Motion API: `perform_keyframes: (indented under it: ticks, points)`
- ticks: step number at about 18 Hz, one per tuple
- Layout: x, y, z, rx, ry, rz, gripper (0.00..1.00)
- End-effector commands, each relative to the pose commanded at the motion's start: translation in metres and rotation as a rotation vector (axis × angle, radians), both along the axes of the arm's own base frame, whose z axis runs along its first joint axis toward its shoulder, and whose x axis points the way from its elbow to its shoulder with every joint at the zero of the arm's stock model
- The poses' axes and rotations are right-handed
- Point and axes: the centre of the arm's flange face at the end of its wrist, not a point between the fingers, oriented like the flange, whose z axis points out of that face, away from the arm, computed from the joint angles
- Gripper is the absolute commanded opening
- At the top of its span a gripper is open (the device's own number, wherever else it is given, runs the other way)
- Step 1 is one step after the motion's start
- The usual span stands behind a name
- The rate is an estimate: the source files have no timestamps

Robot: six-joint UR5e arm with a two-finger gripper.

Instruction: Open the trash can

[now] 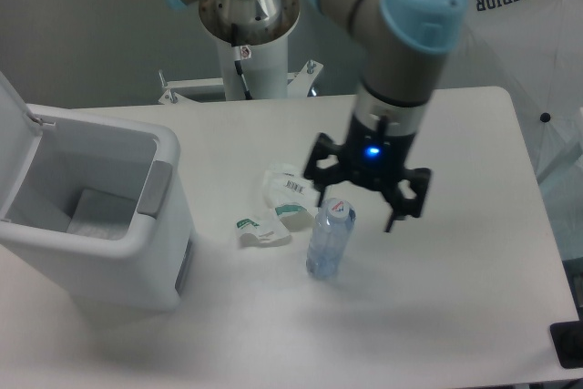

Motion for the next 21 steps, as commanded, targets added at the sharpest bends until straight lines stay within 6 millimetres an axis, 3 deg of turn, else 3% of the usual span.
perform_keyframes:
  ticks: [5,13,21]
  points:
    - [-0.041,-0.042,-0.016,-0.031,0.020,-0.042,1.00]
    - [-0.086,-0.080,-0.066,-0.142,0.027,-0.133,1.00]
    - [-0.095,-0.085,-0.071,-0.145,0.057,-0.156,1.00]
